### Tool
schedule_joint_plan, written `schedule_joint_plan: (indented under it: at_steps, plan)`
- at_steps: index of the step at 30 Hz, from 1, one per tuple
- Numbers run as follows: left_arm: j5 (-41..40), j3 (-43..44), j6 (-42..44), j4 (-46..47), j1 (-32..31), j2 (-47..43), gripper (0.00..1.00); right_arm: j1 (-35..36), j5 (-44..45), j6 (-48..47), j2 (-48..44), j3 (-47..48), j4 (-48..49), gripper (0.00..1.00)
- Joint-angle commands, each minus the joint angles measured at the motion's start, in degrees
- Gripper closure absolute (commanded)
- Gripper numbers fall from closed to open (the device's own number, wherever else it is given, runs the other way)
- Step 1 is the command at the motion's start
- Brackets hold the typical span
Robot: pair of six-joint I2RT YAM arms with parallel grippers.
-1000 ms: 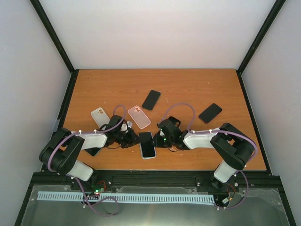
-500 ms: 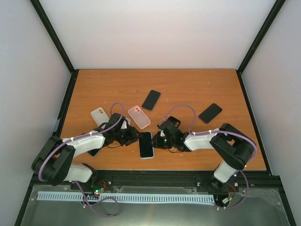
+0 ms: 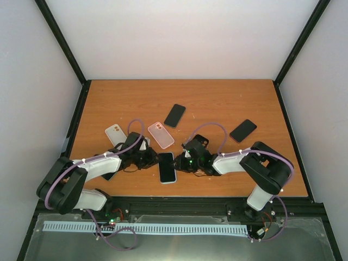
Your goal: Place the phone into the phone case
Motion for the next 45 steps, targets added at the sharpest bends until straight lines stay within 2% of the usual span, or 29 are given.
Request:
schedule_joint_plan:
  at_steps: [1, 7, 16, 21, 30, 33, 38, 40, 45]
  plan:
    - [1.49, -1.59, 0.95, 3.66, -0.33, 0.73, 0.77, 0.10, -3.96, 2.51, 1.37, -0.14, 6.72, 0.70]
    - [1.41, -3.92, 0.78, 4.78, -0.32, 0.49, 0.82, 0.09, -6.61, 4.19, 0.83, 0.53, 10.62, 0.69]
    - [1.28, -5.95, 0.22, 5.33, -0.32, -2.45, 0.82, 0.16, -12.10, 11.93, 0.34, -3.61, 27.72, 0.67]
    - [1.40, -6.47, -0.19, 5.76, -0.30, -3.97, 0.77, 0.44, -12.20, 10.69, 0.36, -2.91, 25.24, 0.66]
    - [3.33, -8.16, -1.73, 8.60, -0.33, -4.48, 0.75, 1.46, -13.13, 11.04, 3.98, -1.91, 27.19, 0.68]
    - [3.35, -8.33, -1.89, 8.66, -0.30, -4.65, 0.75, 1.50, -11.90, 9.76, 4.03, -1.38, 24.09, 0.72]
    - [3.32, -8.52, -2.59, 8.26, -0.33, -6.47, 0.75, 1.41, -9.83, 8.55, 3.15, -2.21, 22.50, 0.85]
    - [1.94, -7.80, -2.16, 6.18, -0.33, -8.92, 0.71, 1.19, -9.34, 7.48, 2.03, -2.63, 21.58, 0.89]
    - [-0.06, -6.61, -1.11, 2.07, 0.89, -20.18, 0.42, 0.01, -9.40, 4.39, -4.22, -4.44, 20.41, 0.97]
